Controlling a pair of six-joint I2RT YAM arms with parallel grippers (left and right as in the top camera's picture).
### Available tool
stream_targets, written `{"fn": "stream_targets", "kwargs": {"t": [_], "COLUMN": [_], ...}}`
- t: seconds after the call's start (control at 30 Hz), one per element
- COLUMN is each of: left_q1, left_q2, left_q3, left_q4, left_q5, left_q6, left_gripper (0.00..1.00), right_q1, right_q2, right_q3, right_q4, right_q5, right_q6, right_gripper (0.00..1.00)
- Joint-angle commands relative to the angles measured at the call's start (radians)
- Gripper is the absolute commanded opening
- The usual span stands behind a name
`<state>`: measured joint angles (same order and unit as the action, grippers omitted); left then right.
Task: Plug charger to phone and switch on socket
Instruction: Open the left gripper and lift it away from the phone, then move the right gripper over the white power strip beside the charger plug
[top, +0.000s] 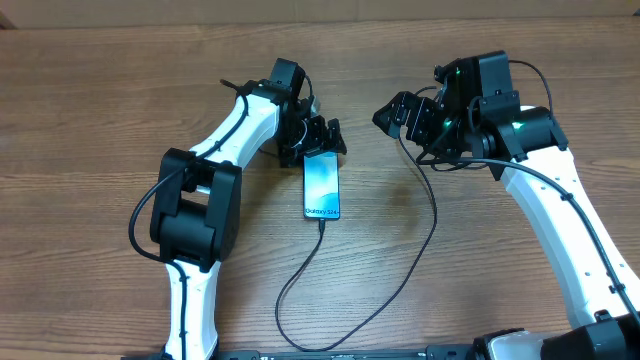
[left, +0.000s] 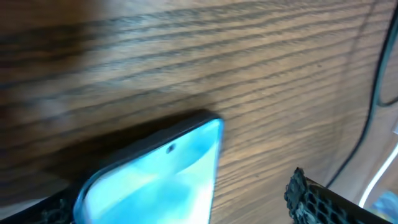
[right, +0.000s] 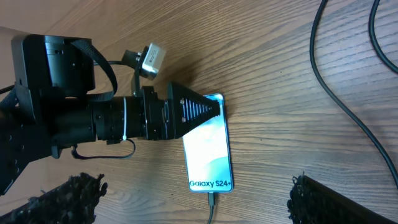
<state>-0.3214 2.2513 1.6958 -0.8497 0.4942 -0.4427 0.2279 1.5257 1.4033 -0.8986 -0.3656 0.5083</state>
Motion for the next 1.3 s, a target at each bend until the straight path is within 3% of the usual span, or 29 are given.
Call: {"fn": "stream_targets", "kwargs": {"t": [0.0, 0.27, 0.43, 0.73, 1.07, 1.27], "left_q1": [0.007, 0.008, 0.008, 0.008, 0.007, 0.007], "left_q2": [0.099, 0.095, 0.068, -0.118, -0.451, -0.543], "left_q3": [-0.059, -0.058, -0.011, 0.174, 0.203, 0.203], "left_q4": [-0.017, -0.025, -0.097, -0.248, -0.43, -0.485], "left_q5": [-0.218, -0.323, -0.485, -0.632, -0.639, -0.639], "left_q6": [0.001, 0.001, 0.002, 0.06, 0.062, 0.062], "left_gripper": [0.96, 1.0, 1.0, 1.0, 1.0, 1.0], "right_q1": [-0.005, -0.005, -0.005, -0.005, -0.005, -0.005], "right_q2": [-0.012, -0.012, -0.012, -0.012, -0.011, -0.011], "right_q3": [0.012, 0.012, 0.012, 0.012, 0.011, 0.011], "right_q4": [0.002, 0.002, -0.002, -0.002, -0.028, -0.028], "right_q5": [0.006, 0.006, 0.007, 0.01, 0.07, 0.071], "right_q6": [-0.01, -0.01, -0.013, -0.013, -0.012, -0.012], "right_gripper": [1.0, 1.0, 1.0, 1.0, 1.0, 1.0]}}
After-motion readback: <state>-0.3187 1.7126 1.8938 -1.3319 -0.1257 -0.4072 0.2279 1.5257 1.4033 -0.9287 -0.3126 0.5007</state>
